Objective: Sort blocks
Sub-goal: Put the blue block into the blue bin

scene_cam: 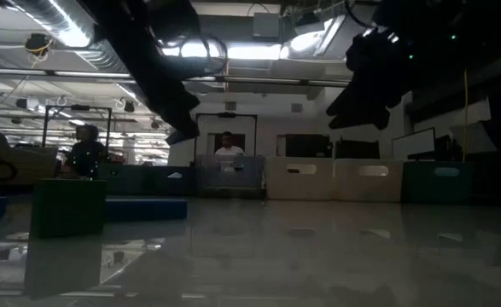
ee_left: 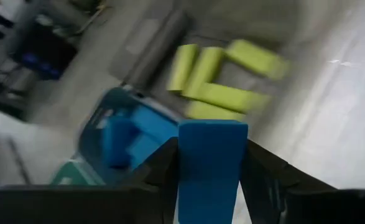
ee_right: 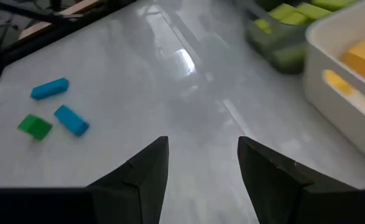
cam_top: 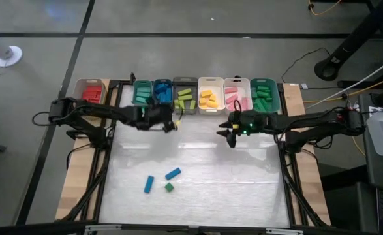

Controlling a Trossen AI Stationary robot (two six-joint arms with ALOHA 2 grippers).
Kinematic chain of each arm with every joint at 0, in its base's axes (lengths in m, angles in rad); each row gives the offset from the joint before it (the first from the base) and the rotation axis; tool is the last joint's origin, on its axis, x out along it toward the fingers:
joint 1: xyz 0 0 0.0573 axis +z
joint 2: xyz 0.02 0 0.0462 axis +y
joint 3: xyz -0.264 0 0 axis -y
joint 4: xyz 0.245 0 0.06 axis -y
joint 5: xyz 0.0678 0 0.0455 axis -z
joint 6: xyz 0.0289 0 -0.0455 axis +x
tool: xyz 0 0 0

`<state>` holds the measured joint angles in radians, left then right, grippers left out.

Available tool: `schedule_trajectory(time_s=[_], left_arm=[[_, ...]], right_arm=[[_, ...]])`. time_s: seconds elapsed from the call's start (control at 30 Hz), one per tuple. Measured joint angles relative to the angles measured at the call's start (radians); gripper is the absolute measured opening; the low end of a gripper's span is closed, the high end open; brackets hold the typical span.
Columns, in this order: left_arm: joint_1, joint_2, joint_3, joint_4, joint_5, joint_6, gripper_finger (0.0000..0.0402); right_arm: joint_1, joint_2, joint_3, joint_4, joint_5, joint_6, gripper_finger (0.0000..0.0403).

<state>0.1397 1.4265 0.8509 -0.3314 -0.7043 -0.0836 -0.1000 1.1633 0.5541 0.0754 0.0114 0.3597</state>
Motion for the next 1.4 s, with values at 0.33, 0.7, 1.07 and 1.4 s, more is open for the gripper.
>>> schedule_trajectory(time_s=[0.33, 0.7, 1.07, 1.4], left_arm=[[0.221, 0.008, 0.0, 0.033, 0.013, 0.022, 0.0166], [0.202, -0.002, 0.0, 0.026, 0.612, -0.233, 0.0179], [-0.185, -0.004, 0.0, 0.027, 0.927, -0.428, 0.0176], [-0.488, 0.042, 0.0, 0.038, 0.626, -0.486, 0.0175]], right_arm=[[0.199, 0.0, 0.0, 0.043, 0.101, 0.0, 0.0193], [0.266, 0.0, 0.0, 0.025, 0.164, 0.0, 0.0193], [0.264, 0.0, 0.0, 0.026, 0.165, -0.028, 0.0193], [0.264, 0.0, 0.0, 0.027, 0.165, -0.028, 0.0193]])
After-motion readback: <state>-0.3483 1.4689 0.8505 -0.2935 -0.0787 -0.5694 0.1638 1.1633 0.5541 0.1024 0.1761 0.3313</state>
